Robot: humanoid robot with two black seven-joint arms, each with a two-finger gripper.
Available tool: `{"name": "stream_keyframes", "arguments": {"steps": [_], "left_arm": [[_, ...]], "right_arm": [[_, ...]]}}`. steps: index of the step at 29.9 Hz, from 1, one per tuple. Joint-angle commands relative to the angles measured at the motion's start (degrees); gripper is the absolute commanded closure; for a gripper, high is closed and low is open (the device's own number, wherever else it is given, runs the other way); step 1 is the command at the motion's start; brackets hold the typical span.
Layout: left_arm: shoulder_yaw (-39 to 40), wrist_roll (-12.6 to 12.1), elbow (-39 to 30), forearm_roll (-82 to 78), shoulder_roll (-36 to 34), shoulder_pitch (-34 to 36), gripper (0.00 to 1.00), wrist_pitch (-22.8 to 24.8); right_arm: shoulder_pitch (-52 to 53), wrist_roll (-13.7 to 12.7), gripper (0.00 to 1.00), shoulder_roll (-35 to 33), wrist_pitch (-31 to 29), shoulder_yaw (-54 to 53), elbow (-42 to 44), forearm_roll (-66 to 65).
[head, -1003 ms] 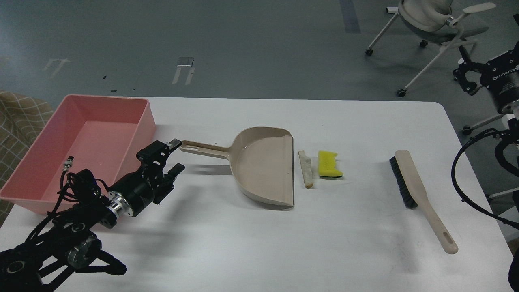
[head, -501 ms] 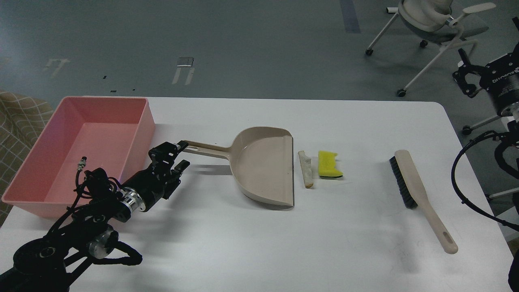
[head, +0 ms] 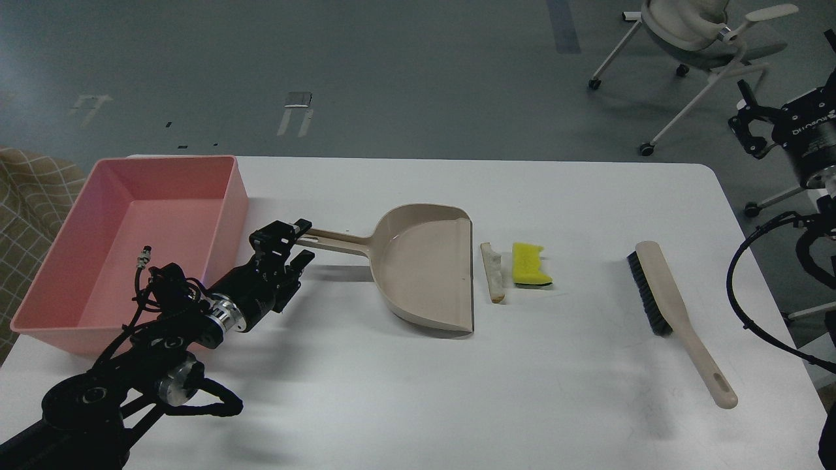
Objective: Sweep and dump garbage into bin
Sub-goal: 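Lower the left gripper past the pink bin toward the dustpan handle, then close the left gripper on the beige dustpan handle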
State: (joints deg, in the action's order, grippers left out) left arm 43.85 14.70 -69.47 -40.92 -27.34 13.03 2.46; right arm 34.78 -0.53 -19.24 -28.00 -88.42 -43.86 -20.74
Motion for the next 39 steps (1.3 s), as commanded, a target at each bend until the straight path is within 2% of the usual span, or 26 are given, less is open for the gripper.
{"name": "stream_keyframes", "arguments": {"steps": [1,9,24,39], "left_arm": [[0.00,-0.03,-0.49,-0.04,0.80,0.24,0.36,0.00],[-0.78,-0.29,-1.89,-0.22,0.10,-0.29,0.36,0.00],[-2.28,0.06,-3.21,0.05,-7.54,-2.13,0.35,-0.53],[-2.11,0.06,-3.65,0.31,-10.53,-2.22,0.35,-0.53]], "right_arm": [[-0.06,0.00,0.00,0.00,0.00,0.00,-0.08,0.00],[-0.32,0.00,0.00,-0.27,0.00,0.00,0.01,0.00],[-0.41,0.00,0.00,0.00,0.00,0.00,-0.08,0.00],[-0.41,0.00,0.00,0.00,0.00,0.00,-0.17,0.00]]}}
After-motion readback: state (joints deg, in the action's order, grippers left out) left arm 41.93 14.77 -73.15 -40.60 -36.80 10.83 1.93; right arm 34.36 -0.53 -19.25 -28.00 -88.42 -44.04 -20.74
